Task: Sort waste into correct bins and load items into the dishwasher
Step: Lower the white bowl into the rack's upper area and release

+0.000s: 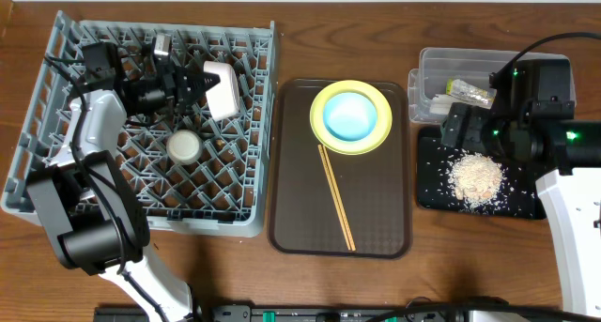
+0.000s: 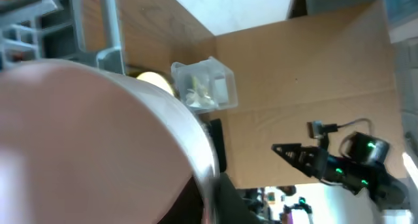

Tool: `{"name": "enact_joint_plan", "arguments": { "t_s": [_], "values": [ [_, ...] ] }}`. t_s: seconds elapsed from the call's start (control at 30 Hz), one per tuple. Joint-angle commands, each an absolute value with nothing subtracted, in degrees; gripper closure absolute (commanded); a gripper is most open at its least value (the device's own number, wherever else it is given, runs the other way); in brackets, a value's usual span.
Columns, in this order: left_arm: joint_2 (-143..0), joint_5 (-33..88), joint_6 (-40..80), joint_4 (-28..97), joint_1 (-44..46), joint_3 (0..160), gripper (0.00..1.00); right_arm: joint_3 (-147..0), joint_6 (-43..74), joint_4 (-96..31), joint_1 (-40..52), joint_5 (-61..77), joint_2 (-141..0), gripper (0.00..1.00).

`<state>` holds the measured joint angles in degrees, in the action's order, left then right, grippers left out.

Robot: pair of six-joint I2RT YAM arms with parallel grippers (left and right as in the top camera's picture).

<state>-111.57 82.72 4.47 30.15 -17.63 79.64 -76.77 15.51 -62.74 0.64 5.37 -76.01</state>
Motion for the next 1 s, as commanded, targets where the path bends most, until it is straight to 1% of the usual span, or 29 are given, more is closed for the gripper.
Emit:
{"name": "enact_joint_plan", "arguments": {
  "t_s": [0.0,0.03,0.1,0.23,0.27,0.3,0.33,0.37,0.4,0.47,0.7,0.8,0.87,0.9,0.93,0.97],
  "values": [
    [-112.53,72.51,4.62,31.03,-18.65,79.72,0.73,-76.9,16.08,-62.92,0.01,5.48,-75.77,0.04],
    [-112.53,70.08,4.62,31.24,-19.03,79.72,0.71,-76.9,16.1,-63.07,0.01,5.48,-75.77,0.04],
    [-112.53,67.11,4.6,31.38,-20.01,79.72,0.66,-76.9,16.08,-63.42,0.01,5.45,-75.77,0.04],
    [-112.53,66.08,4.6,31.33,-21.98,79.72,0.62,-76.9,16.1,-63.53,0.01,5.45,-75.77,0.04],
    [-112.53,65.14,4.6,31.38,-22.55,79.72,0.53,-76.9,16.1,-63.53,0.01,5.45,-75.77,0.04],
    [-112.53,64.16,4.6,31.48,-23.03,79.72,0.49,-76.9,16.1,-63.53,0.01,5.48,-75.77,0.04],
    [-112.53,63.16,4.6,31.83,-23.51,79.72,0.41,-76.9,16.1,-63.53,0.01,5.48,-75.77,0.04],
    [-112.53,62.35,4.6,32.05,-23.83,79.72,0.35,-76.9,16.1,-63.53,0.01,5.48,-75.77,0.04],
    [-112.53,61.63,4.6,32.29,-24.29,79.75,0.27,-76.9,16.1,-63.53,0.01,5.45,-75.77,0.04],
    [-112.51,61.39,4.6,32.32,-25.06,79.75,0.19,-76.9,16.1,-63.61,0.01,5.45,-75.77,0.04],
    [-112.05,61.43,4.97,32.32,-26.06,79.75,0.19,-76.9,16.1,-63.68,0.01,5.45,-75.77,0.04],
    [-111.74,63.2,5.06,32.27,-25.91,79.75,0.19,-76.9,16.1,-63.7,0.01,5.45,-75.77,0.04],
    [-111.68,65.6,5.1,32.27,-25.91,79.75,0.22,-76.9,16.1,-63.68,0.01,5.45,-75.77,0.04],
    [-111.66,66.81,5.52,32.4,-25.91,79.75,0.27,-76.9,16.1,-63.66,0.01,5.45,-75.77,0.04],
    [-111.66,67.61,6.52,32.47,-25.91,79.75,0.34,-76.9,16.1,-63.66,0.01,5.45,-75.77,0.04],
    [-111.66,68.03,7.81,32.49,-25.91,79.75,0.44,-76.9,16.1,-63.66,0.01,5.45,-75.77,0.04]
  ]
}}
